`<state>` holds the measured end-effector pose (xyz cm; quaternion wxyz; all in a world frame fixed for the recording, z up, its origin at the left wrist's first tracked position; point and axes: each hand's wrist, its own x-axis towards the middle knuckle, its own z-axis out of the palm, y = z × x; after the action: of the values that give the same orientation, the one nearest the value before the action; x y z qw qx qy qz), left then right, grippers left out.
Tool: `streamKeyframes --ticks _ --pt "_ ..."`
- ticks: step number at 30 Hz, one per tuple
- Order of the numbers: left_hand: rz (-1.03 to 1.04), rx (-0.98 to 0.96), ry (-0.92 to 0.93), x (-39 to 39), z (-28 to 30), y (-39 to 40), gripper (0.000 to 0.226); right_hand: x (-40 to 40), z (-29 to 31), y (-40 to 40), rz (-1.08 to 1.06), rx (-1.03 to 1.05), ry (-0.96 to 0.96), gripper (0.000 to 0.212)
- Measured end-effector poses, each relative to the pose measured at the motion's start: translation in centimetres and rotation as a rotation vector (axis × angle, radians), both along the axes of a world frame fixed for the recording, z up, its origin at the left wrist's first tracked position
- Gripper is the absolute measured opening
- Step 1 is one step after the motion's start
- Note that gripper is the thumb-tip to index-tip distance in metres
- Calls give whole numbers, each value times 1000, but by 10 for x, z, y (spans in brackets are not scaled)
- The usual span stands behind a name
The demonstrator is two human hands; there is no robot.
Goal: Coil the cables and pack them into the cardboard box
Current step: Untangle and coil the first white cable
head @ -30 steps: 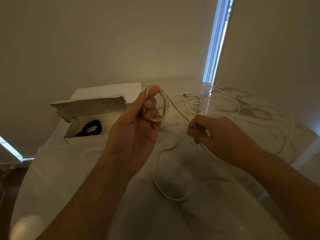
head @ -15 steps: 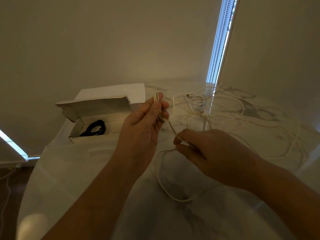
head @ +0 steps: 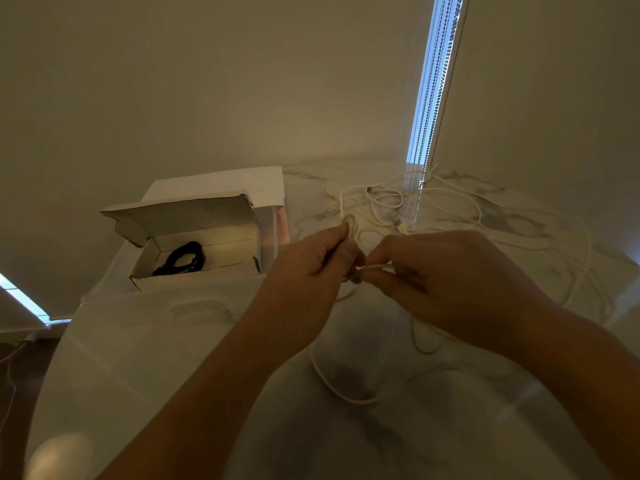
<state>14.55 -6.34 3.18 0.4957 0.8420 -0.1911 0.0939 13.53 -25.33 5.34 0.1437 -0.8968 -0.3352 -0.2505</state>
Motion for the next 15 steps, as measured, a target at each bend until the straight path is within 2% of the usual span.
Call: streamKeyframes --ticks 5,10,12,15 --pt "-52 -15 137 -2 0 -1 23 6 11 -14 -26 91 -13 22" --pt "-133 -174 242 -5 9 -2 31 12 11 -19 -11 102 -25 15" --pt "-167 -208 248 -6 12 -1 33 15 9 -19 -25 108 -20 14" --pt "-193 -159 239 -7 13 0 34 19 6 -19 -60 137 -4 15"
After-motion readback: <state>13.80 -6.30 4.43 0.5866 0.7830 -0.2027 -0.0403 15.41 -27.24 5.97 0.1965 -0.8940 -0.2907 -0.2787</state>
